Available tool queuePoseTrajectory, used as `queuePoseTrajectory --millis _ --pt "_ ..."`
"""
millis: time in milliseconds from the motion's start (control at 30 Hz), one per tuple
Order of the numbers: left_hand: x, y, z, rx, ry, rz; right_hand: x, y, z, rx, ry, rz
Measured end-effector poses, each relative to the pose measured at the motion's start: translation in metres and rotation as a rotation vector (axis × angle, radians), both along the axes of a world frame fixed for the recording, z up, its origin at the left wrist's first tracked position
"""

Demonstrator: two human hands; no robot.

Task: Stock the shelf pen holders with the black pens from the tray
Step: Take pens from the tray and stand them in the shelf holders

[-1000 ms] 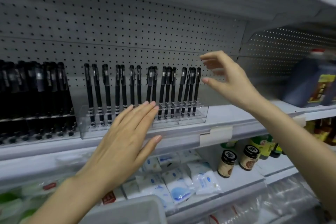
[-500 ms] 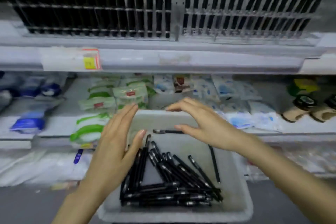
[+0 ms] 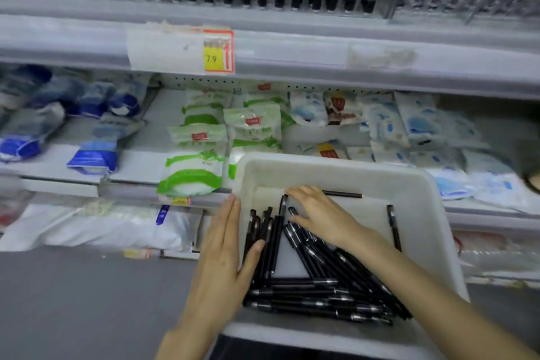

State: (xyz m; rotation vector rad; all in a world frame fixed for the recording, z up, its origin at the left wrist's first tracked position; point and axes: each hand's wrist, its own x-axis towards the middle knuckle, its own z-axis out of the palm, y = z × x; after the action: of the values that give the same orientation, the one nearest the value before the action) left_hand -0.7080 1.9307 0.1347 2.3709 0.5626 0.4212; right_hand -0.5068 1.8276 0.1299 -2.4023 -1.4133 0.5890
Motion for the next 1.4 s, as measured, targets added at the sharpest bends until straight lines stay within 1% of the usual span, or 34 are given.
queuePoseTrajectory --millis 67,300,467,667,800,867,900,1000,1067,1100,1167,1267,1333,1400 --pt "-0.001 0.000 -0.001 -0.016 -0.009 -0.004 -0.003 0.000 -0.006 -0.018 -0.035 0.047" --pt "-0.001 0.003 -0.005 -0.043 -0.029 0.013 -0.022 -0.007 -0.020 0.049 -0.079 0.124" --pt "0.000 0.003 -0.006 -0.049 -0.045 0.008 -0.028 -0.007 -0.026 0.044 -0.124 0.089" --pt "-0.001 0.002 -0.007 -0.061 -0.043 0.007 -0.032 -0.011 -0.028 0.091 -0.085 0.055" --pt "-0.001 0.002 -0.007 -0.074 -0.038 0.007 -0.034 -0.018 -0.023 0.160 -0.058 -0.009" --pt "0.000 0.003 -0.008 -0.079 -0.041 0.013 -0.038 -0.022 -0.017 0.223 0.022 -0.088" --pt "0.000 0.003 -0.008 -0.078 -0.042 0.016 -0.041 -0.023 -0.014 0.264 0.120 -0.156" --pt "-0.001 0.003 -0.008 -0.082 -0.048 0.017 -0.053 -0.021 -0.007 0.384 0.522 -0.354" --pt "-0.002 0.002 -0.009 -0.101 -0.047 0.012 -0.061 -0.019 -0.002 0.440 0.664 -0.409" --pt "-0.002 0.003 -0.010 -0.102 -0.049 0.014 -0.064 -0.019 0.006 0.461 0.687 -0.400" --pt "0.001 0.006 -0.010 -0.013 -0.082 0.024 -0.062 -0.021 0.033 0.526 0.689 -0.362" --pt "0.018 0.013 0.011 0.124 -0.214 -0.008 -0.043 -0.029 0.103 0.713 0.685 -0.327" --pt "0.036 0.016 0.038 0.178 -0.310 -0.061 -0.026 -0.040 0.160 0.867 0.618 -0.276" --pt "0.055 0.016 0.071 0.237 -0.395 -0.126 -0.009 -0.053 0.217 1.006 0.492 -0.235"
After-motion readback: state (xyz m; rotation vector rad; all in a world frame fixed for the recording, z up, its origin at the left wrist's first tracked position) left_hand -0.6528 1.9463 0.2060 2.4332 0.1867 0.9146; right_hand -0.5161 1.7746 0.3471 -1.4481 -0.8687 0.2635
